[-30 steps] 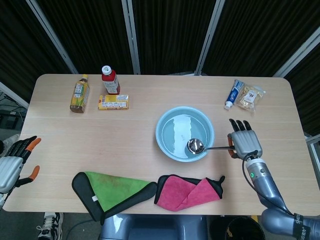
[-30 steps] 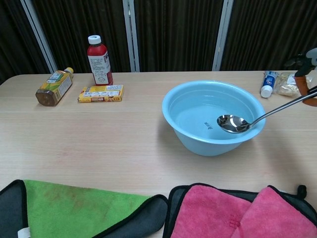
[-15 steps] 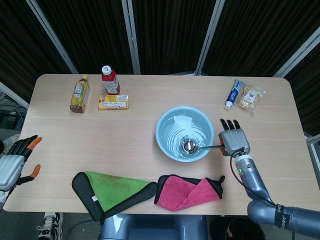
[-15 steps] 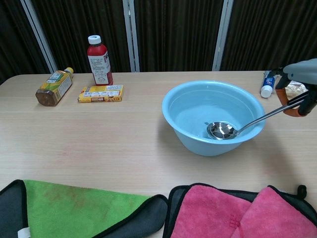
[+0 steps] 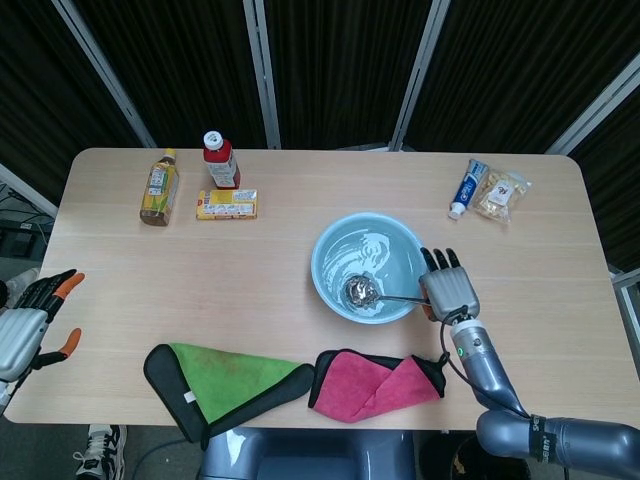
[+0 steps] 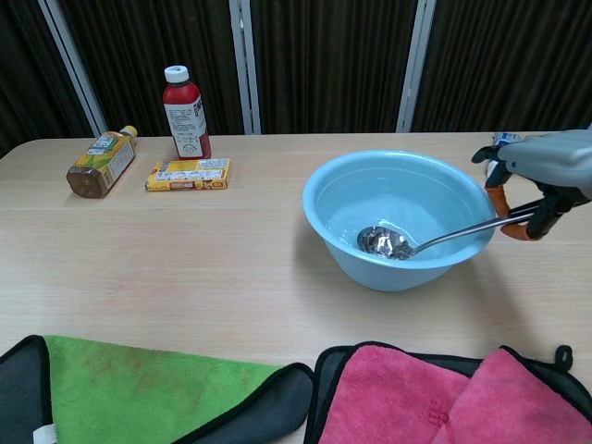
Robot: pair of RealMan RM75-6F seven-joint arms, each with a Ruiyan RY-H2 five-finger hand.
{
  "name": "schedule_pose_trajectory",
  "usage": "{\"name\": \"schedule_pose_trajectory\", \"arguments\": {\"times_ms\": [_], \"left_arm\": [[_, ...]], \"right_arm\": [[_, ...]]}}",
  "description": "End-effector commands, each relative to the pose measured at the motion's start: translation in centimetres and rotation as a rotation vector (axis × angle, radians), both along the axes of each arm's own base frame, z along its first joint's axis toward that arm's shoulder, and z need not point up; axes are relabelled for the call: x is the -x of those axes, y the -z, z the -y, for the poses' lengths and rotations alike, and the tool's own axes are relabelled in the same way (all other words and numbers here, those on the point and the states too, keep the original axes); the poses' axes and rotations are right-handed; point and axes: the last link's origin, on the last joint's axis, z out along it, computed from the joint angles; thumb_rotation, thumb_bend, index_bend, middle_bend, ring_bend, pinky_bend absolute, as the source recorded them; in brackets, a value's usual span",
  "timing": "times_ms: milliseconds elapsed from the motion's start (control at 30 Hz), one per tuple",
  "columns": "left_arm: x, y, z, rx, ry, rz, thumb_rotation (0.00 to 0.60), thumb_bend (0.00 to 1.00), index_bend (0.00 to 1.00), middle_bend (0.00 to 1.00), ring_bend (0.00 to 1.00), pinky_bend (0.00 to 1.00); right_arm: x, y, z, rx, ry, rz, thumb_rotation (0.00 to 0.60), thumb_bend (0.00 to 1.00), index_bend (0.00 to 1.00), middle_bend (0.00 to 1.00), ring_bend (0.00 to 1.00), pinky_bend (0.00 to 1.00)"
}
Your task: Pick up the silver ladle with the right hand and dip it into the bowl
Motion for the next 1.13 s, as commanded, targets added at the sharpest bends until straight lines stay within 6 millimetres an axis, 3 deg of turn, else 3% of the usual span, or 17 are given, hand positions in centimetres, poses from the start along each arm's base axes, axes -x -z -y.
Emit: {"name": "schedule_pose_trajectory", "arguments": {"times_ms": [33, 633, 1133], "left_arm": [[0.1, -0.2, 0.1, -0.004, 0.001, 0.003, 0.6, 0.48, 0.0, 0.0, 0.0, 0.0], [0.0, -0.1, 0.4, 0.011, 0.013, 0.0, 0.6, 0.48, 0.0, 0.0, 0.0, 0.0], [0.4, 0.0, 0.3, 0.005, 0.008, -0.028, 0.6, 0.48, 0.0, 0.0, 0.0, 0.0]], "right_arm": [[-0.3, -0.1, 0.0, 0.004, -0.001, 0.018, 0.6, 0.37, 0.65, 0.02, 0.0, 0.0], [-2.4, -3.4, 0.5, -0.04, 0.061, 0.296, 0.6, 0.37, 0.65, 0.03, 0.0, 0.0], [-2.8, -5.2, 0.9, -0.007, 0.043, 0.28, 0.6, 0.37, 0.65, 0.03, 0.0, 0.0]]}}
